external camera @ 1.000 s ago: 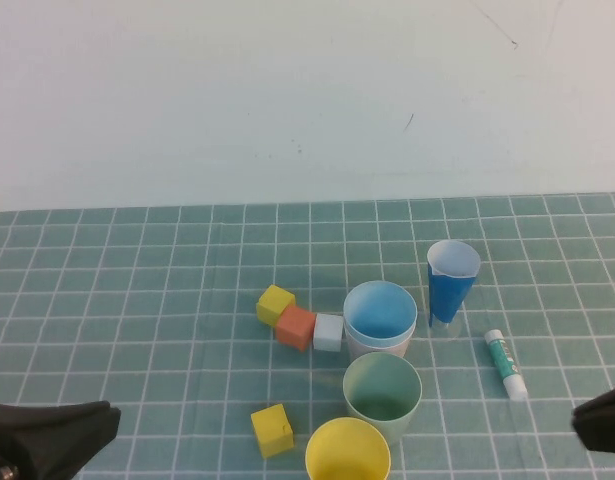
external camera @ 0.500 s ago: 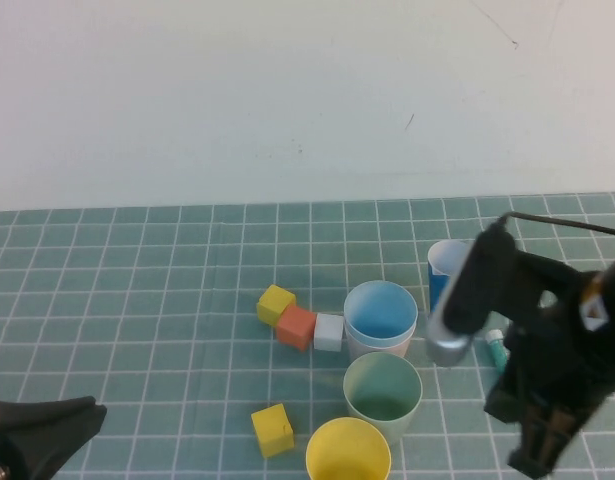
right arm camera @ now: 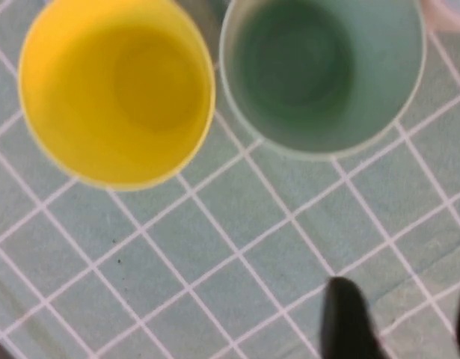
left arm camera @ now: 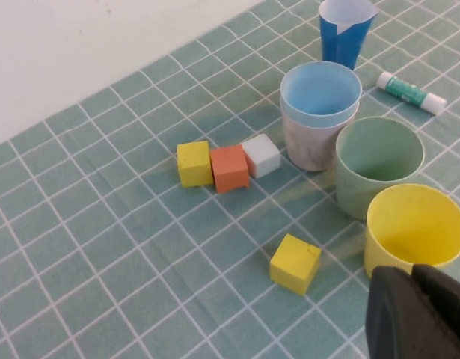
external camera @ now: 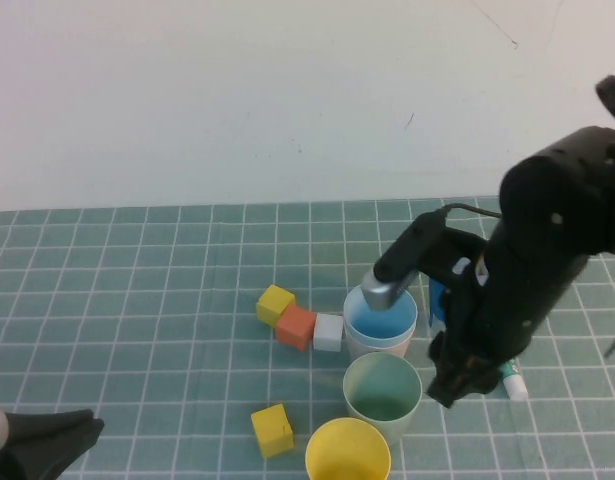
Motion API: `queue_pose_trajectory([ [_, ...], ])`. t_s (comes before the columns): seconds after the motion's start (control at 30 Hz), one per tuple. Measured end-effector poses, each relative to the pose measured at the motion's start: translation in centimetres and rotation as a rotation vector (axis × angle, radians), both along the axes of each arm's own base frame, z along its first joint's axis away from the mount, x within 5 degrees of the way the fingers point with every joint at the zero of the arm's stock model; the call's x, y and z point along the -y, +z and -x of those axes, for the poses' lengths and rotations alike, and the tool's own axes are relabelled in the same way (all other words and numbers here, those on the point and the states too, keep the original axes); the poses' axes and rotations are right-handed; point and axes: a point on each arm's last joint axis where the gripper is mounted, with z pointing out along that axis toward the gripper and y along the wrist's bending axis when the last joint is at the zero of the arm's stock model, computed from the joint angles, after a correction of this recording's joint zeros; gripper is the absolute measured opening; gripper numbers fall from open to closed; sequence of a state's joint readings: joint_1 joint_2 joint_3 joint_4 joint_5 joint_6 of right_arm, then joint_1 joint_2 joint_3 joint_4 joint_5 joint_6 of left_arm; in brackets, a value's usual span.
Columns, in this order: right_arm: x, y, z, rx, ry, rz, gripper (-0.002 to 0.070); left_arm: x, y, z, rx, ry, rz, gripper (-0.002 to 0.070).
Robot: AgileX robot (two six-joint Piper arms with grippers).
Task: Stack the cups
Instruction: Pick up the green cup
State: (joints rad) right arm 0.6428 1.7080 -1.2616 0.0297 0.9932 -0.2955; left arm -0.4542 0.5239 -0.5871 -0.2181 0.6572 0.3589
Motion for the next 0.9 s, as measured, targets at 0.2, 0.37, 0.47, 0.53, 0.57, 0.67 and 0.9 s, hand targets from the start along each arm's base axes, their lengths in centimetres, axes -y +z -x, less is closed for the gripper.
queue_pose_trajectory([
  [0.2, -1.6, -1.5, -2.1, -0.018, -0.076, -0.001, 0.0531, 0.0, 0.0, 0.0, 0.0, -0.001, -0.004, -0.0001],
  [0.37, -2.4, -4.0, -3.2, -0.031, -0.134, 0.0, 0.0546, 0.0, -0.6, 0.0, -0.015, -0.002, -0.013, -0.0001],
  [0.47, -2.7, -5.5, -3.6, -0.042, -0.146, 0.008, 0.0531, 0.0, -1.0, 0.0, -0.027, -0.002, -0.018, -0.0001],
  [0.53, -2.9, -6.3, -3.9, -0.043, -0.162, 0.007, 0.0512, 0.0, -1.4, 0.0, -0.036, -0.001, -0.021, -0.0001],
  [0.57, -3.0, -6.8, -4.1, -0.043, -0.174, 0.005, 0.0501, 0.0, -1.5, 0.0, -0.038, 0.0, -0.022, -0.0001],
  [0.67, -3.4, -8.0, -4.6, -0.026, -0.204, -0.013, 0.0446, 0.0, -1.5, -0.1, -0.036, 0.001, -0.021, -0.0001],
  [0.9, -3.5, -9.5, -4.8, -0.042, -0.207, 0.007, 0.0104, 0.0, -1.8, -0.1, -0.038, 0.002, -0.022, -0.0001],
])
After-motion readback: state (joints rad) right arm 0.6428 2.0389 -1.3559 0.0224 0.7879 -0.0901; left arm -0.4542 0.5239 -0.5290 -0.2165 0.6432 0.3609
